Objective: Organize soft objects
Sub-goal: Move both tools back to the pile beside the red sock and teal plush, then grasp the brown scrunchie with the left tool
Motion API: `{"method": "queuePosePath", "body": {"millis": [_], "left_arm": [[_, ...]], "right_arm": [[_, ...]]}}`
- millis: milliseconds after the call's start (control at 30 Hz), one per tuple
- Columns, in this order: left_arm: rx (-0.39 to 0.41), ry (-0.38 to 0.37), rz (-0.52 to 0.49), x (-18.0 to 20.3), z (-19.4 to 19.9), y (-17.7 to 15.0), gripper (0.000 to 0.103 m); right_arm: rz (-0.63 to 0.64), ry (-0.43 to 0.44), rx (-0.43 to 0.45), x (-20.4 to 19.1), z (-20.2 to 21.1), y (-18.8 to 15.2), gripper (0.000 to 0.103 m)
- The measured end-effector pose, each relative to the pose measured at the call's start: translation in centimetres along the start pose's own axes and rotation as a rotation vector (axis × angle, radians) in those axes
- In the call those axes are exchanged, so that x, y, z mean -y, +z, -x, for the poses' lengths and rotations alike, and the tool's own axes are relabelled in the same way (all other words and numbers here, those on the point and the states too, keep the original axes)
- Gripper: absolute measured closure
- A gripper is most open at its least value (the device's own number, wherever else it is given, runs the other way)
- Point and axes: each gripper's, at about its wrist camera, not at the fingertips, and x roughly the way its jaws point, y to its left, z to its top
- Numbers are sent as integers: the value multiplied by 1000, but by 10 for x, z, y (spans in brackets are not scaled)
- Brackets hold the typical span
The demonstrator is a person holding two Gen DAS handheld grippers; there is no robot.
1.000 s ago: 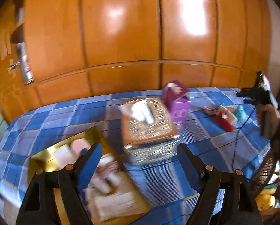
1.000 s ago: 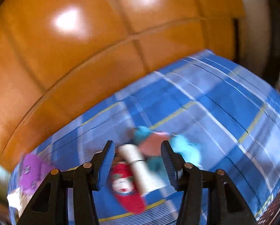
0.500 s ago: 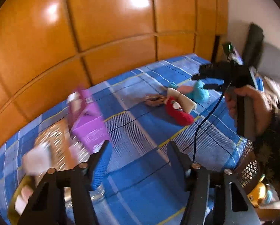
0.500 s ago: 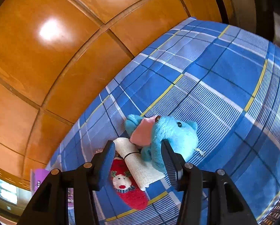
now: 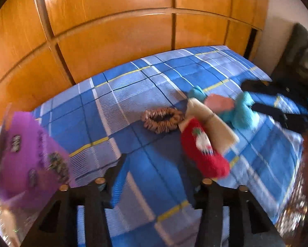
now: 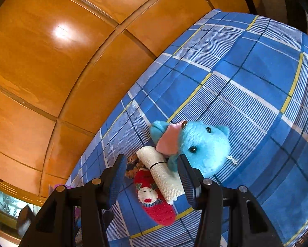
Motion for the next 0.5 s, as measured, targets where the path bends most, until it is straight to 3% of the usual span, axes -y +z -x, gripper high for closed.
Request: {"method": "queuePosePath", "body": {"millis": [67, 133, 233, 500], "left_arm": [[-4, -7, 18, 3, -13, 11, 43], [-14, -30, 41, 5, -26, 21, 30], [-13, -28, 67, 9, -41, 33, 22], [-73, 0, 76, 11, -91, 60, 22]], "right_arm": [[-5, 18, -7, 0, -1, 0, 51], [-10, 32, -14, 1, -1, 0, 51], [-18, 52, -32, 2, -3, -1, 51], [-2, 82, -55, -2, -8, -3, 51]]}}
